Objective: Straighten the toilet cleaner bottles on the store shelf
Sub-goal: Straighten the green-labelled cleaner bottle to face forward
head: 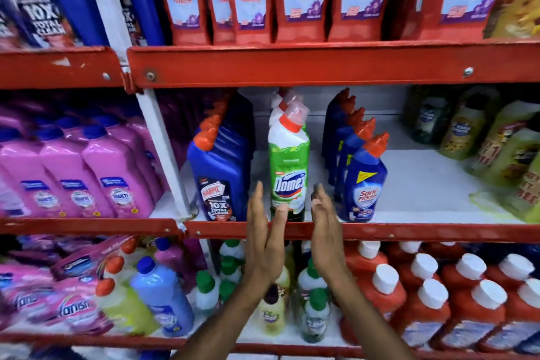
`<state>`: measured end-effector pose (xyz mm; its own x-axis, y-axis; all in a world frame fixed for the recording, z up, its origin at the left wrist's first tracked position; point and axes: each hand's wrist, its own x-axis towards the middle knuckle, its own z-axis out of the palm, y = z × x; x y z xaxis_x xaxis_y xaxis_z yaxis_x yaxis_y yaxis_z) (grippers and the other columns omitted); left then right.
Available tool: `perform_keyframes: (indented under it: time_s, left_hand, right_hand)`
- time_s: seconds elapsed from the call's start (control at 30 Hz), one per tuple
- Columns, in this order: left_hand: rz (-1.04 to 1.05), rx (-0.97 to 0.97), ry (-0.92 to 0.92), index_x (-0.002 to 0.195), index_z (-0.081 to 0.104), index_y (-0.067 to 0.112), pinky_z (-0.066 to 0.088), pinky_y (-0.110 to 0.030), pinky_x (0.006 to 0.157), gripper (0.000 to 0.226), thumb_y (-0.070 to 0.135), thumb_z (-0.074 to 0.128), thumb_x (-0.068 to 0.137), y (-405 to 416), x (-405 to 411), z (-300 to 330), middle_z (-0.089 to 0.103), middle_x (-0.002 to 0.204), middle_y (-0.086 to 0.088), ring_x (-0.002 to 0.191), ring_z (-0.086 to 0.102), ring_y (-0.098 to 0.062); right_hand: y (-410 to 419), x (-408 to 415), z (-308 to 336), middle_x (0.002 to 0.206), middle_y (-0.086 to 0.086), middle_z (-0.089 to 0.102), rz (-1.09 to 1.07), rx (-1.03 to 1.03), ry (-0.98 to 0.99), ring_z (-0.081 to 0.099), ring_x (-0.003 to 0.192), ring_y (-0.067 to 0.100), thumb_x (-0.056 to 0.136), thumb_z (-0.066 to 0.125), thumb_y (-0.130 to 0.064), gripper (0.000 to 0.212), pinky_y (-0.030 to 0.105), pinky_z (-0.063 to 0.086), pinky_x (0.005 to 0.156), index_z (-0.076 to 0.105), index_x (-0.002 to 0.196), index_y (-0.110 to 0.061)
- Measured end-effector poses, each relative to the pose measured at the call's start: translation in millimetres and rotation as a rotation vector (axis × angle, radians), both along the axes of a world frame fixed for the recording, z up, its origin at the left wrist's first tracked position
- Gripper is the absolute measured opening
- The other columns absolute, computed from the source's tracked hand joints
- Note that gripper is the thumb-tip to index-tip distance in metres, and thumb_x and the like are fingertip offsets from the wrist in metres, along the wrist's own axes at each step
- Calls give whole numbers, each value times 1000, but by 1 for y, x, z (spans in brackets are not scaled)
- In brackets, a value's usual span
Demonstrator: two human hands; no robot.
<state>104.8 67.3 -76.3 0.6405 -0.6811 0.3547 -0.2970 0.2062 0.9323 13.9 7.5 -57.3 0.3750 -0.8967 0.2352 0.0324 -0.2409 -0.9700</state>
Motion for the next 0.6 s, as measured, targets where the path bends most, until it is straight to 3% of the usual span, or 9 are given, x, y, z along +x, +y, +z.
perform_keyframes:
  time_s: [0.07, 0.1, 0.13, 0.2, 0.33, 0.6]
  left_hand:
    - [-83, 50, 80, 158, 30, 29, 26, -27, 128, 85, 76, 45, 89, -9, 9, 1, 32, 169, 1, 154, 33, -11]
    - [-118, 69, 123, 158, 32, 23, 29, -18, 124, 85, 71, 44, 90, -11, 10, 4, 38, 166, -3, 151, 39, -13]
    - [-145, 73, 143, 157, 35, 19, 33, -18, 122, 82, 68, 43, 91, -12, 12, 7, 46, 161, -6, 147, 45, -15]
    - [-182, 45, 155, 151, 45, 19, 39, -38, 123, 78, 68, 42, 90, -13, 14, 8, 59, 150, -6, 138, 55, -17]
    - [-221, 29, 169, 151, 45, 24, 36, -55, 123, 78, 74, 46, 91, -8, 16, 8, 60, 149, -4, 140, 55, -20]
    - [-222, 51, 90, 157, 36, 29, 32, -53, 126, 82, 76, 46, 91, -5, 13, 10, 52, 158, 1, 147, 48, -16]
  right_hand:
    - [-8, 9, -2, 161, 2, 34, -4, 1, 47, 30, 141, 0, 105, 32, -28, 49, -8, 20, 101, 35, 152, -13]
    - [-10, 12, -3, 161, 1, 36, 9, -10, 48, 32, 142, 0, 104, 31, -32, 52, 1, 23, 110, 37, 152, -14]
    - [-11, 15, -4, 159, 0, 40, 27, -18, 42, 36, 143, 1, 100, 29, -39, 56, 16, 27, 119, 39, 151, -17]
    - [-13, 16, -6, 153, -5, 48, 69, -30, 40, 43, 139, 0, 95, 26, -41, 60, 33, 33, 120, 43, 148, -22]
    - [-16, 15, -6, 140, -12, 59, 113, -26, -16, 52, 129, -4, 95, 27, -30, 55, 28, 39, 113, 47, 146, -24]
    - [-17, 13, -6, 112, -45, 61, 81, -8, -2, 56, 114, -15, 94, 26, -31, 44, 12, 41, 97, 49, 128, -47]
